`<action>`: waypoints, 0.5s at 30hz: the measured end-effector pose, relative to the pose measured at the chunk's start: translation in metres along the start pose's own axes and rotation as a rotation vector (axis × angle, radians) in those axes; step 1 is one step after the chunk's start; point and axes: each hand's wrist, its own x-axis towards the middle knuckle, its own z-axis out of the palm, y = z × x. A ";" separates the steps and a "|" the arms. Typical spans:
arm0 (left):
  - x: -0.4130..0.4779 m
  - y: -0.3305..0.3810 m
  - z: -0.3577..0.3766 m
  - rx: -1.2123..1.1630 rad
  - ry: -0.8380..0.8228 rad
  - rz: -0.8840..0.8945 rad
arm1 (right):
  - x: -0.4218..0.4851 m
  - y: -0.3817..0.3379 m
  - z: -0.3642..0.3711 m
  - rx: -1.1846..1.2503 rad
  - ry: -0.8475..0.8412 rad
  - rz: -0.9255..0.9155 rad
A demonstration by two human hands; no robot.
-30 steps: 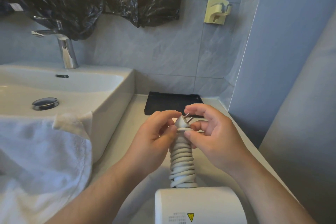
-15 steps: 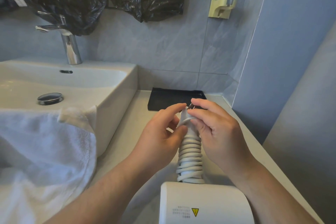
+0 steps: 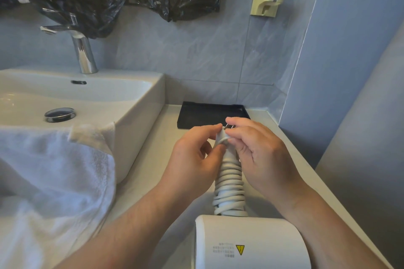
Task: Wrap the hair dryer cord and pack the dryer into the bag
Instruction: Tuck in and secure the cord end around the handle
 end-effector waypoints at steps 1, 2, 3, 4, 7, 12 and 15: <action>0.000 0.001 0.000 0.001 -0.014 -0.002 | 0.000 0.000 0.000 0.016 0.001 0.002; 0.000 0.003 -0.001 0.000 -0.028 0.001 | 0.001 -0.001 -0.001 0.032 0.001 0.003; 0.000 0.005 0.000 -0.014 -0.034 0.002 | 0.001 -0.001 -0.001 0.049 -0.001 0.004; -0.001 0.006 0.000 -0.036 -0.036 -0.005 | 0.001 -0.002 -0.001 0.067 -0.006 0.009; 0.000 0.004 0.002 -0.086 -0.032 -0.029 | 0.000 -0.002 -0.001 0.099 -0.035 0.041; 0.000 -0.004 0.002 -0.073 -0.028 -0.047 | 0.000 0.001 -0.002 0.116 -0.122 0.088; 0.001 -0.006 0.000 -0.073 -0.022 -0.075 | 0.000 0.002 -0.002 0.128 -0.152 0.111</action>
